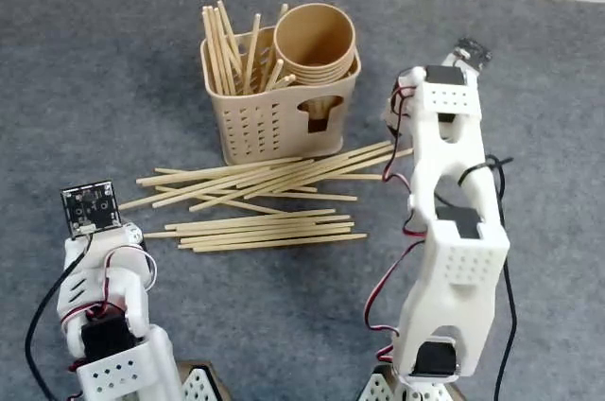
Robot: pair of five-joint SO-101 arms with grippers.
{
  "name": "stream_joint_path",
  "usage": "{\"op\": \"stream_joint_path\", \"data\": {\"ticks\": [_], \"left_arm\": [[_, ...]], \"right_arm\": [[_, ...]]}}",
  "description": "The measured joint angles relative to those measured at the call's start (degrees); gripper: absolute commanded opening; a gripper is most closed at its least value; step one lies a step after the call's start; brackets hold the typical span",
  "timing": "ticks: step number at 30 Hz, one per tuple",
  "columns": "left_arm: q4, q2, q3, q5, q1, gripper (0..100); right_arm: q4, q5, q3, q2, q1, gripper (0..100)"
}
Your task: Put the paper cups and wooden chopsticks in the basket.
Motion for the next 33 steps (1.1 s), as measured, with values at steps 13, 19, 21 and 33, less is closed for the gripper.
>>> {"op": "stream_joint_path", "data": {"ticks": [13,19,21,33], "left_arm": [[0.0,0.0,0.0,0.0,0.0,1],[0.0,0.0,0.0,0.0,0.0,1],[0.0,0.0,0.0,0.0,0.0,1],[0.0,0.0,0.0,0.0,0.0,1]], "right_arm": [[0.09,0.0,-5.71,9.58,1.05,12.6],[0.26,-2.29,-6.59,10.55,1.76,0.6],[0.26,-2.9,-6.59,10.64,2.11,0.6],[5.01,-6.33,-9.05,10.9,3.16,0.5]]}}
